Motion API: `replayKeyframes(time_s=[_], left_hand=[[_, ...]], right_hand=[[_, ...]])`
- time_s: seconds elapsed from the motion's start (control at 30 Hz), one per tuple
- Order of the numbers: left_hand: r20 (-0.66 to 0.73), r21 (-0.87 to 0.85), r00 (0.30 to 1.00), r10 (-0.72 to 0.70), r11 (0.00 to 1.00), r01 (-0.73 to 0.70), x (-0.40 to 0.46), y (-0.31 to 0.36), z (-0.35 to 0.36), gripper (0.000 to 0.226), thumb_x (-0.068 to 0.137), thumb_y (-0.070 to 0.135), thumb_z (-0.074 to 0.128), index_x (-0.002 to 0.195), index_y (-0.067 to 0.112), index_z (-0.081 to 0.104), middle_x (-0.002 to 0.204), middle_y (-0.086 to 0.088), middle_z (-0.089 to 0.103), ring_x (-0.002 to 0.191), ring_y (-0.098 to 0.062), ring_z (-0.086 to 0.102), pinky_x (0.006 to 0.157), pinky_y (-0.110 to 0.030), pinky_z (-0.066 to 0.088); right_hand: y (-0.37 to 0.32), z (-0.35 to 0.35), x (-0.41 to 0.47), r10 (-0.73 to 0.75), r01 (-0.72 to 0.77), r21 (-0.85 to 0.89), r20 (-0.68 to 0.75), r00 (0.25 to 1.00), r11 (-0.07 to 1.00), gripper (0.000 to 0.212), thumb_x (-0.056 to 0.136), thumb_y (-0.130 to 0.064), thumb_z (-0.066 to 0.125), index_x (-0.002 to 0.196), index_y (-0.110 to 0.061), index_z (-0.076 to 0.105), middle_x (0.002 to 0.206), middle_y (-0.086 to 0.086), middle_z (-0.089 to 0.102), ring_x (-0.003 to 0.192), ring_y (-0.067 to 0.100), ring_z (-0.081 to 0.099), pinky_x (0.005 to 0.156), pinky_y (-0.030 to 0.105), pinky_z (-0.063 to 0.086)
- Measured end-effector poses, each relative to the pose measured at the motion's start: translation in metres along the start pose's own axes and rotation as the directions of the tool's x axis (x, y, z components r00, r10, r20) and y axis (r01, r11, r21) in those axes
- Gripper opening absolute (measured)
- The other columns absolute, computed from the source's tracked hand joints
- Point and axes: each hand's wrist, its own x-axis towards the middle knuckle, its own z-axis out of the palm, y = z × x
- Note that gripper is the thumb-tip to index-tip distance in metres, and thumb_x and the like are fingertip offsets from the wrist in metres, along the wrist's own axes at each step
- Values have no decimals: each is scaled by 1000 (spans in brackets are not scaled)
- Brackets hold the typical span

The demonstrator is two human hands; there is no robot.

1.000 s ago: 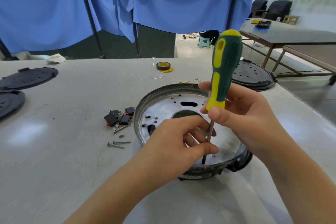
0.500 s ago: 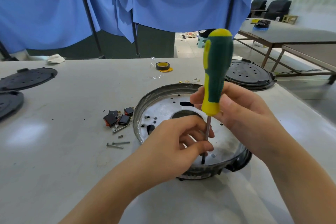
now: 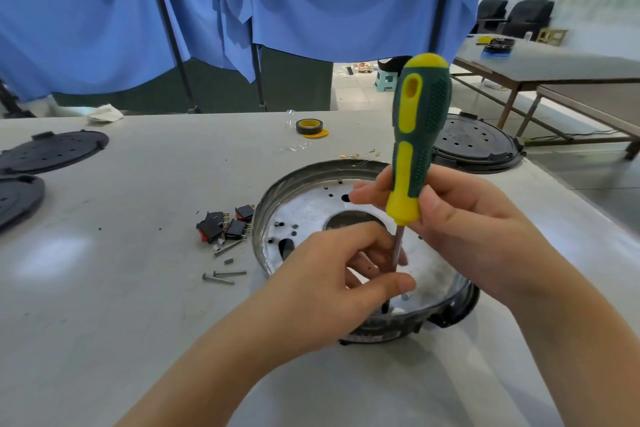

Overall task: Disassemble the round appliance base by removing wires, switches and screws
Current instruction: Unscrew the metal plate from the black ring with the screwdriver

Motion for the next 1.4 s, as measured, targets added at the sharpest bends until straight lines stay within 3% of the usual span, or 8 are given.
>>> replayKeyframes(time_s=[0.17, 0.4, 0.6, 0.77, 0.93, 1.03, 1.17, 1.4], left_hand=[[22, -112, 999, -28, 993, 31, -1, 1, -2, 12, 85, 15, 69, 90, 26, 70, 84, 7, 75, 76, -9, 71, 65, -15, 53], [-95, -17, 995, 8, 1000, -10, 1, 0, 3, 17, 72, 27, 80, 71, 25, 63, 65, 14, 66, 58, 1, 61, 56, -9, 44], [-130, 35, 991, -2, 999, 6, 0, -1, 3, 24, 71, 35, 81, 74, 23, 60, 69, 9, 66, 64, -8, 65, 65, -29, 56], [71, -109, 997, -8, 994, 16, -1, 0, -5, 22, 90, 7, 61, 107, 18, 68, 97, 7, 75, 86, -4, 71, 81, -18, 54], [-19, -105, 999, -37, 994, 34, -1, 2, -4, 11, 83, 6, 70, 90, 14, 73, 82, 1, 76, 75, -7, 72, 72, -20, 57], [-84, -56, 996, -40, 998, 35, 1, 3, -1, 7, 77, 14, 77, 80, 18, 73, 74, -1, 74, 69, -16, 71, 70, -35, 57], [-113, 2, 994, -6, 1000, 6, 0, 3, 2, 12, 75, 22, 79, 74, 20, 68, 74, 4, 70, 65, -9, 66, 68, -30, 56], [-68, -1, 997, -23, 1000, 23, -2, 1, 1, 11, 78, 26, 77, 80, 23, 67, 77, 9, 70, 69, -4, 67, 71, -24, 56]], right_hand=[[3, -2, 1, 35, -35, 3, -31, 999, 999, 36, 86, -27, 49, 114, -18, 69, 119, 2, 67, 119, 21, 58, 103, 33, 44], [3, 6, 3, -111, 96, -80, -211, 971, 992, 45, 56, -42, 85, 90, -19, 68, 82, -2, 70, 80, 16, 68, 72, 24, 55], [1, 4, 1, -57, 55, -27, -70, 996, 998, 28, 86, -30, 61, 108, -14, 67, 100, 4, 73, 100, 22, 68, 84, 28, 52], [3, -2, 2, -13, 13, 18, -29, 1000, 1000, 33, 88, -40, 59, 114, -21, 67, 102, 2, 70, 111, 23, 61, 96, 33, 47], [1, -2, 4, 37, -38, 84, 15, 999, 996, 35, 87, -26, 48, 113, -17, 69, 109, 4, 71, 115, 24, 61, 97, 32, 48], [2, 1, 4, 17, -18, -18, -44, 999, 1000, 40, 79, -46, 67, 111, -23, 70, 107, 2, 70, 109, 20, 63, 96, 33, 50], [4, 6, 3, -90, 76, -90, -160, 983, 993, 43, 58, -48, 83, 94, -28, 74, 86, -2, 71, 83, 12, 68, 75, 25, 56], [0, 2, -1, -37, 37, -2, -15, 999, 999, 34, 85, -36, 64, 112, -16, 66, 107, 8, 72, 106, 28, 65, 88, 33, 52]])
